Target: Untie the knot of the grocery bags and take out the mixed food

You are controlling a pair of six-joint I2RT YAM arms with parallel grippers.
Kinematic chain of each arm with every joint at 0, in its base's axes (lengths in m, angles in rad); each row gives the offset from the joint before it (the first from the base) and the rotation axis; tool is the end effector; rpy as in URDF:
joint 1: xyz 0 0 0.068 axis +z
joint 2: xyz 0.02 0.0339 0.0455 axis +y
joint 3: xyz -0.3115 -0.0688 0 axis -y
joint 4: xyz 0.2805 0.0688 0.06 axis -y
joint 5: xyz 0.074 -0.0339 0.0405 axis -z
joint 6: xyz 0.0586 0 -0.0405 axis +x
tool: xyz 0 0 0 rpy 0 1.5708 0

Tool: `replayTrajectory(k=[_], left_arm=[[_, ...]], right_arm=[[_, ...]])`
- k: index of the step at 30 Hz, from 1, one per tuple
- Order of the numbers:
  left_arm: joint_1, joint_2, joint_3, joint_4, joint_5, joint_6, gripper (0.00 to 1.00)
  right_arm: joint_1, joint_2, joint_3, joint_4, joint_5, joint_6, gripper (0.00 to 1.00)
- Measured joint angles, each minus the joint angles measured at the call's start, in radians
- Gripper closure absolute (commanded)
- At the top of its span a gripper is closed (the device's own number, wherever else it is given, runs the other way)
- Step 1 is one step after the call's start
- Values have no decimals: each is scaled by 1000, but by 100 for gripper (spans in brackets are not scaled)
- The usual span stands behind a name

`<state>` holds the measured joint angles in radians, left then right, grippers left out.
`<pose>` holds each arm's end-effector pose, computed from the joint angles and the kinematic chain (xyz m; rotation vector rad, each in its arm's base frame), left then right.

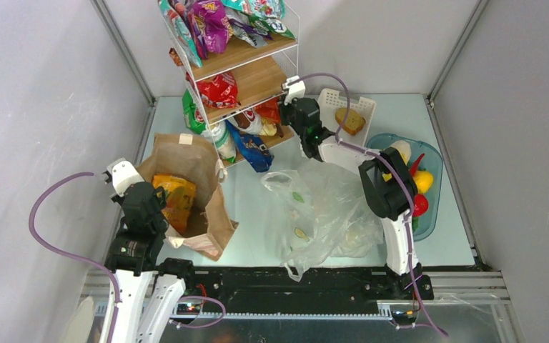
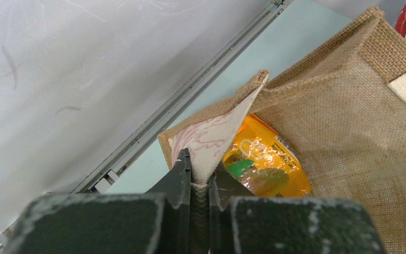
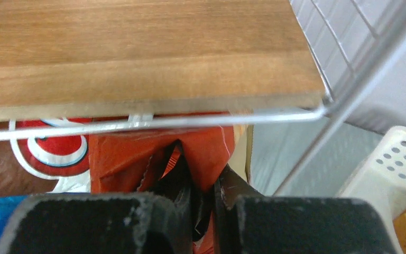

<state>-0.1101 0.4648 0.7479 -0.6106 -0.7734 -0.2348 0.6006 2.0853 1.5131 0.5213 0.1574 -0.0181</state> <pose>0.1078 0.0293 0.3518 -0.6210 1.7216 0.4888 0.4782 0.3164 0.2765 -0.3789 1.5859 0.3209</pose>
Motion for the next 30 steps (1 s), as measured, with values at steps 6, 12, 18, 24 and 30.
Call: replayTrajectory(k=[6, 12, 18, 24, 30], left_arm=[[4, 0, 0, 0, 3, 0, 100], [7, -1, 0, 1, 14, 0, 100], [9, -2, 0, 2, 19, 0, 100], [9, -8, -2, 2, 23, 0, 100], [9, -13, -13, 4, 26, 0, 100]], right_arm=[[-11, 99, 220, -222, -23, -13, 100], [2, 133, 270, -247, 63, -34, 100], [19, 133, 166, -97, 164, -61, 70], [-4, 76, 18, 4, 144, -50, 37], [-7, -12, -126, 42, 117, -43, 16]])
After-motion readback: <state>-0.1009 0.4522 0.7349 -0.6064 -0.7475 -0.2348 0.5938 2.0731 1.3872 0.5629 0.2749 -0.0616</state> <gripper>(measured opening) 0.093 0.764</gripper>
